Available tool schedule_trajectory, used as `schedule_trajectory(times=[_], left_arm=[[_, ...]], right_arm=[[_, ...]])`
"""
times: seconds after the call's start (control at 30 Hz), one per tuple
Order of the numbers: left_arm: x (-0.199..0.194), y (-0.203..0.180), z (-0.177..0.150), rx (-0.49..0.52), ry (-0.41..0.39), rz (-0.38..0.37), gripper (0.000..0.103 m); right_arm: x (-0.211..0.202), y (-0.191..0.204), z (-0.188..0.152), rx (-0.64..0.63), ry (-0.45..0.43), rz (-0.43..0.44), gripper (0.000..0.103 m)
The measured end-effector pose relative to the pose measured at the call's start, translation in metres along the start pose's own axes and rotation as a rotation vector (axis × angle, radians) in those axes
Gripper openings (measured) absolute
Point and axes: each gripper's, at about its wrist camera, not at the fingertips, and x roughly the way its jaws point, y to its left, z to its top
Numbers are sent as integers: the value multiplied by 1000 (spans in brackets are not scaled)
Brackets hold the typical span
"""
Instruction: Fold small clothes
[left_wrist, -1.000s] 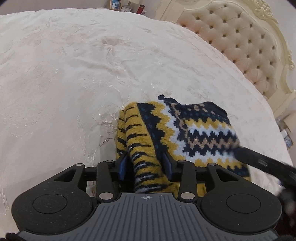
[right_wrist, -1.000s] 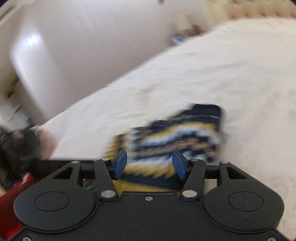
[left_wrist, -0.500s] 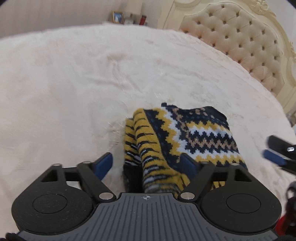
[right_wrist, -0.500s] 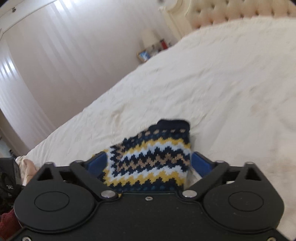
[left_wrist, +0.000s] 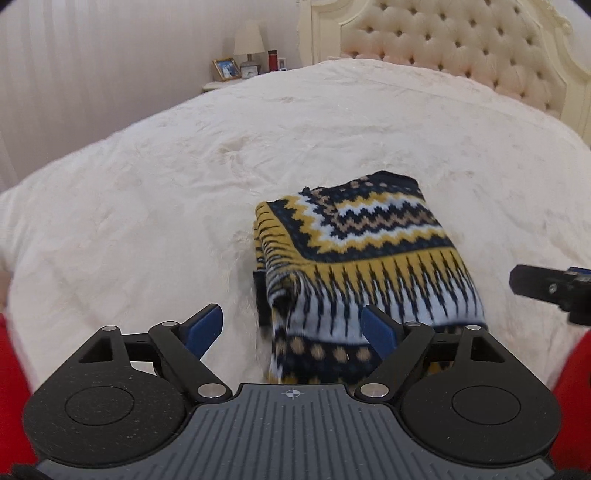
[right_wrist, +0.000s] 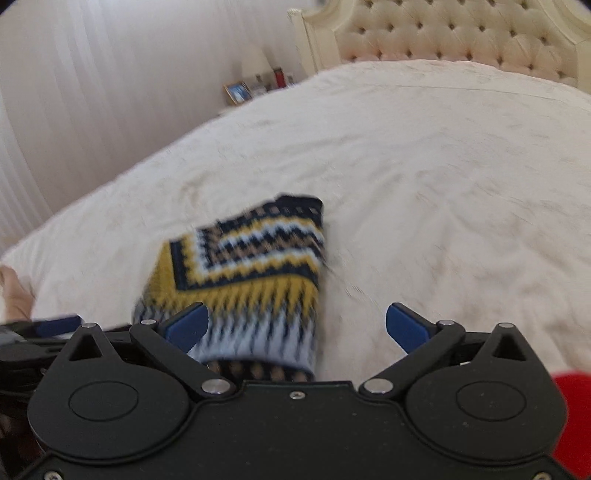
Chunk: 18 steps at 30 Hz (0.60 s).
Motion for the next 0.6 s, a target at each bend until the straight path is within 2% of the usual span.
schedule_trajectory(times=[0.1,0.2,0.3,0.43,0.6], left_arm=[[-12,-11,-6,28,-5,24,82],[-18,-13,-11,10,17,-5,82],[-20,-16,-16,-20,48,-31,82],[-24,-20,-23,-10,59,-40,82],[-28,-21,-30,-4,70,-62,82]], right_arm=[[-15,5,-12,-67,-42,-82,102],[-28,10,-20,-131,-96,-150,102],[-35,10,-23,-152,-92,-119,102],[-37,5,-27,-94,-42,-61,102],[-40,8,-35,-93,-34,-69,102]])
